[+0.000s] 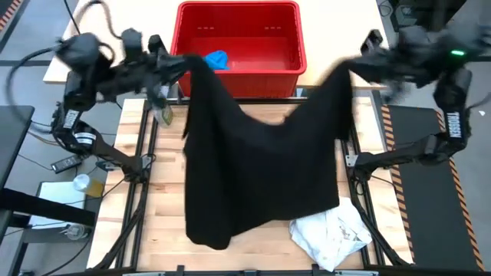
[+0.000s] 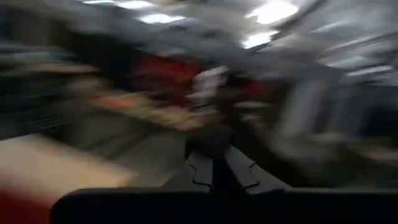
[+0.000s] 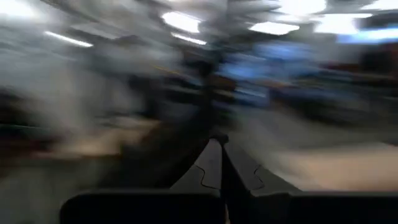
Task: Fold laundry
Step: Fold the black shirt
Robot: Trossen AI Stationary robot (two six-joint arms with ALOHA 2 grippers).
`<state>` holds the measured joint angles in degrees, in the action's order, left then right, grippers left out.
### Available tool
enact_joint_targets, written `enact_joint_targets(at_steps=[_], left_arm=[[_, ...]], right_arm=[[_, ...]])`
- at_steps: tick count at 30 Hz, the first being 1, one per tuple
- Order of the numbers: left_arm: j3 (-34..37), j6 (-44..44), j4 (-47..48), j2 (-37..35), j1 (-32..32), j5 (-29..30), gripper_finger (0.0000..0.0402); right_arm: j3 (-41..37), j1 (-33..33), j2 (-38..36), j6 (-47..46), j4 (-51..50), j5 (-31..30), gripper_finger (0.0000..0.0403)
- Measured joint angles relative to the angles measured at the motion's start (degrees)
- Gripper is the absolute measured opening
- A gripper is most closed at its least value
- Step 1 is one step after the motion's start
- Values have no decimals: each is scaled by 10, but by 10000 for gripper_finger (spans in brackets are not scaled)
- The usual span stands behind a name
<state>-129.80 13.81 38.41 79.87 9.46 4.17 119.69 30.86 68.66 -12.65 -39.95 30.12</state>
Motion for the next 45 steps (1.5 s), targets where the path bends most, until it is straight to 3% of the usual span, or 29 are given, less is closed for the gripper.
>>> enact_joint_targets(at_steps=[3,6,8,9,14,18,22,26,30,34,39,42,45], left_arm=[[0,-80,27,14,64,122,9],[0,-238,-27,34,132,200,6],[0,-348,-101,49,168,201,4],[0,-390,-143,57,181,194,4],[1,-451,-308,71,185,129,5],[0,-413,-289,40,157,56,5],[0,-313,-181,-6,115,-65,5],[-1,-217,-21,-43,68,-127,5],[0,-136,134,-58,25,-192,5],[0,-31,277,-54,-28,-232,5],[1,74,442,-16,-115,-234,5],[19,125,474,6,-174,-234,5],[48,152,480,19,-233,-234,5]], right_arm=[[-1,36,20,144,-63,-222,9],[-1,60,52,283,-22,-434,9],[-1,77,76,354,50,-508,9],[-1,84,87,377,90,-514,9],[0,81,104,431,244,-422,9],[0,51,85,382,216,-331,8],[0,18,43,265,86,-184,8],[0,-10,12,166,-76,-10,8],[0,-46,7,74,-189,125,8],[-1,-89,12,36,-272,180,8],[-1,-157,38,1,-356,249,8],[-1,-199,54,-23,-381,290,8],[0,-245,62,-29,-416,286,8]])
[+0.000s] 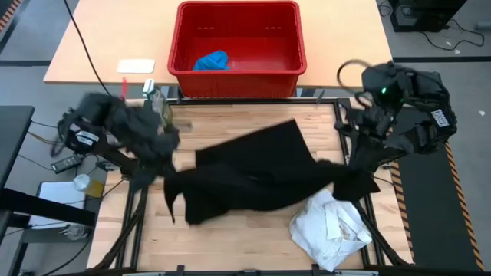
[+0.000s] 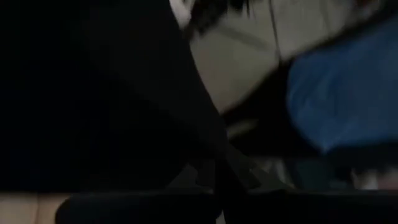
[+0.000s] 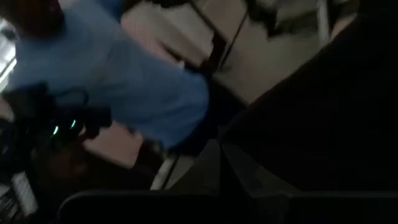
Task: Fold laundry
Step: Fold the black shirt
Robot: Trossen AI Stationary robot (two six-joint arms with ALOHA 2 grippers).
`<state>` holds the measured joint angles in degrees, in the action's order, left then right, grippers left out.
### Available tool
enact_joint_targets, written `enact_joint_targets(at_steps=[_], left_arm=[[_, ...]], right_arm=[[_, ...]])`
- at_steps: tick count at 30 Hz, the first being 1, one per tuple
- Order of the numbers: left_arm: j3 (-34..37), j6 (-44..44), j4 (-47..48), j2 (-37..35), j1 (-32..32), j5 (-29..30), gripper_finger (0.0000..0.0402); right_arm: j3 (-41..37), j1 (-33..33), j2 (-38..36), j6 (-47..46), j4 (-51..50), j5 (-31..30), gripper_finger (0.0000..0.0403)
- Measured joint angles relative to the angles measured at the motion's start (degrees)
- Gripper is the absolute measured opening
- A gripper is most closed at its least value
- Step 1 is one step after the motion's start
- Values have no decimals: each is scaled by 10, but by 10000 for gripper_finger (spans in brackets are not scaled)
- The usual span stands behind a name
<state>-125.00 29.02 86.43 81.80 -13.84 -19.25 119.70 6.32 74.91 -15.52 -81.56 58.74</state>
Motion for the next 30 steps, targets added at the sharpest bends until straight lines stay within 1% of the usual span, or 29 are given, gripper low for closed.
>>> enact_joint_targets(at_steps=[2,4,10,13,18,21,23,25,27,30], left_arm=[[27,-1,13,7,-31,-1,5],[63,-1,16,12,-49,0,5],[190,-1,13,11,-71,8,5],[255,-14,16,11,-79,16,5],[361,-11,36,0,-95,16,5],[413,-11,35,-9,-99,17,5],[441,-11,35,-10,-98,26,5],[463,-12,33,-10,-94,45,5],[481,-12,34,-10,-90,79,5],[499,-11,36,-10,-77,126,5]], right_arm=[[0,-18,9,21,-34,-18,8],[0,-22,19,54,-73,-58,8],[-22,-10,26,81,-82,-253,8],[-62,-8,22,93,-83,-343,8],[-160,-6,-4,137,-85,-484,8],[-226,16,-10,143,-84,-561,8],[-265,39,-10,142,-83,-591,8],[-299,62,-11,150,-81,-595,8],[-333,79,-10,157,-69,-597,8],[-378,98,-9,158,-19,-603,8]])
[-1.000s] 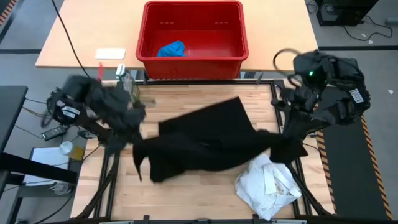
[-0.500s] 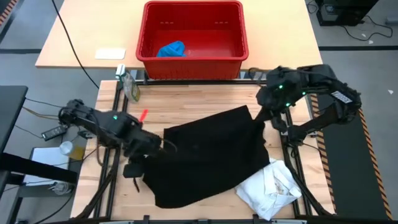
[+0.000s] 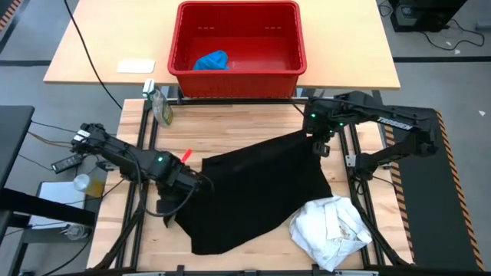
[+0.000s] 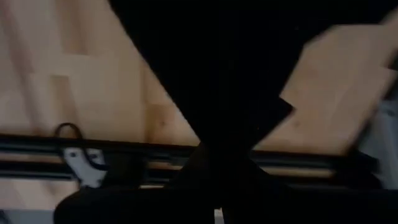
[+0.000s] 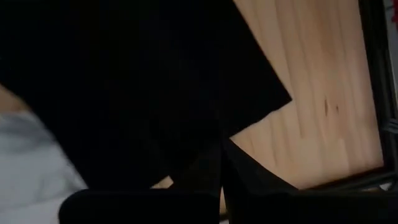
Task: Fold laundry
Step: Fold the black shirt
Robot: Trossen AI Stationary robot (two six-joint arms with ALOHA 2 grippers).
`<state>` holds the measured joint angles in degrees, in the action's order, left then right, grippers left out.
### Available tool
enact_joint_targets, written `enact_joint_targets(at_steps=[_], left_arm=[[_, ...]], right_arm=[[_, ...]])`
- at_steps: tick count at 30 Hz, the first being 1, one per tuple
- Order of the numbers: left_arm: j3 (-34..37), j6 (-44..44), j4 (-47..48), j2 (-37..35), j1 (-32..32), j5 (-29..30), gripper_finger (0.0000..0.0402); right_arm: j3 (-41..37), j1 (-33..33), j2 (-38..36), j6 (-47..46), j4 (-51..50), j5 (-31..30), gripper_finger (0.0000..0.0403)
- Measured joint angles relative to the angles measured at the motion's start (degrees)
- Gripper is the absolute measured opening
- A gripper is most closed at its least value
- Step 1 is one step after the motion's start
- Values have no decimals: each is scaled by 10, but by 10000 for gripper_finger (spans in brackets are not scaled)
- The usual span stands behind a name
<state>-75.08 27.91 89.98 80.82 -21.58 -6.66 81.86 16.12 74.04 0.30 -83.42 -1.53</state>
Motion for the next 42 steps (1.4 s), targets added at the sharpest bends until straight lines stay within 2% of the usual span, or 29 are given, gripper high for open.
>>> enact_joint_targets(at_steps=[3,11,18,25,30,37,42], left_arm=[[15,-1,0,0,15,20,5],[35,-1,1,0,57,118,5],[35,-2,1,0,98,137,5],[35,-37,0,0,134,265,5],[47,-71,-12,2,184,272,5],[137,-125,-73,1,247,283,5],[180,-131,-119,1,287,298,5]], right_arm=[[-30,14,0,21,54,-8,9],[-68,38,-1,105,184,-98,14],[-100,55,-1,214,291,-125,16],[-160,74,-1,294,412,-125,16],[-209,93,1,310,474,-120,16],[-266,118,16,313,508,-119,16],[-279,128,25,310,509,-117,16]])
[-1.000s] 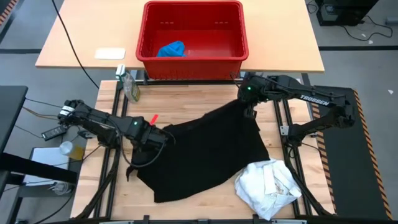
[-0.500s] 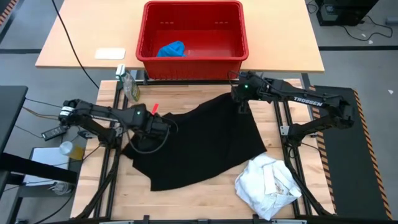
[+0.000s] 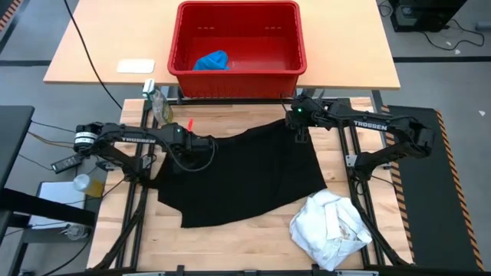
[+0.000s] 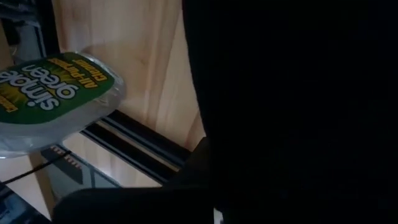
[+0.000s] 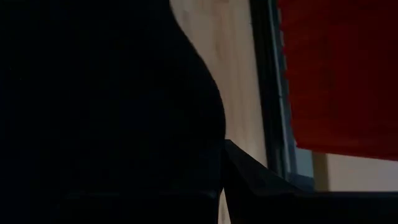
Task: Fold laundry
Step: Fold the black shirt
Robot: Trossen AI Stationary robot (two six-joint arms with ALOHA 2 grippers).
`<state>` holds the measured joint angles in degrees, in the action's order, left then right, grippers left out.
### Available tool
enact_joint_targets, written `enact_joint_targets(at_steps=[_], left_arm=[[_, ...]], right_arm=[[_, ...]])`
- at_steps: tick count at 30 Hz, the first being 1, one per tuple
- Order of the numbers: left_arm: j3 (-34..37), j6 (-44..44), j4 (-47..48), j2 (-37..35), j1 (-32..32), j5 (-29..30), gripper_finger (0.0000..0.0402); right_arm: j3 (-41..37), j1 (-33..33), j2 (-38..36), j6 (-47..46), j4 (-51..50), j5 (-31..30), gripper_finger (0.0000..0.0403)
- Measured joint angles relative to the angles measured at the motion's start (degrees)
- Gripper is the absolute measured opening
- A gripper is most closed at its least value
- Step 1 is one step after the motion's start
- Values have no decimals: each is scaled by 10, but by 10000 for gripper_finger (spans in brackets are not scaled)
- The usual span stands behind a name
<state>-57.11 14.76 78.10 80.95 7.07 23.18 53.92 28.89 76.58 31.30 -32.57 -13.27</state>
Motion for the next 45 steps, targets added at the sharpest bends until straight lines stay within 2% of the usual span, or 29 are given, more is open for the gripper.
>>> enact_joint_targets(at_steps=[6,10,14,20,22,24,27,30,33,40,45], left_arm=[[4,-23,-7,0,35,14,5],[-53,-11,37,-5,32,14,5],[-116,-39,28,-16,30,53,5],[-227,-25,36,-17,32,65,5],[-244,-31,22,-17,34,89,5],[-241,-61,-11,-17,46,104,5],[-210,-104,-79,-13,75,86,5],[-156,-126,-129,-9,102,72,5],[-114,-129,-148,-10,128,91,5],[-36,-175,-209,-10,181,86,5],[-24,-208,-295,-10,192,85,5]], right_arm=[[7,6,-2,-12,-13,-50,16],[43,-8,-15,-36,-89,-92,13],[79,-8,-32,-48,-138,-92,11],[232,-28,-38,-144,-332,-71,10],[273,-30,-38,-152,-365,-50,10],[287,-24,-39,-153,-361,-19,10],[256,-2,-35,-153,-343,13,10],[199,21,-29,-158,-319,-21,9],[153,44,-31,-166,-282,-51,9],[80,74,-31,-164,-215,-40,17],[58,77,-30,-159,-143,-33,21]])
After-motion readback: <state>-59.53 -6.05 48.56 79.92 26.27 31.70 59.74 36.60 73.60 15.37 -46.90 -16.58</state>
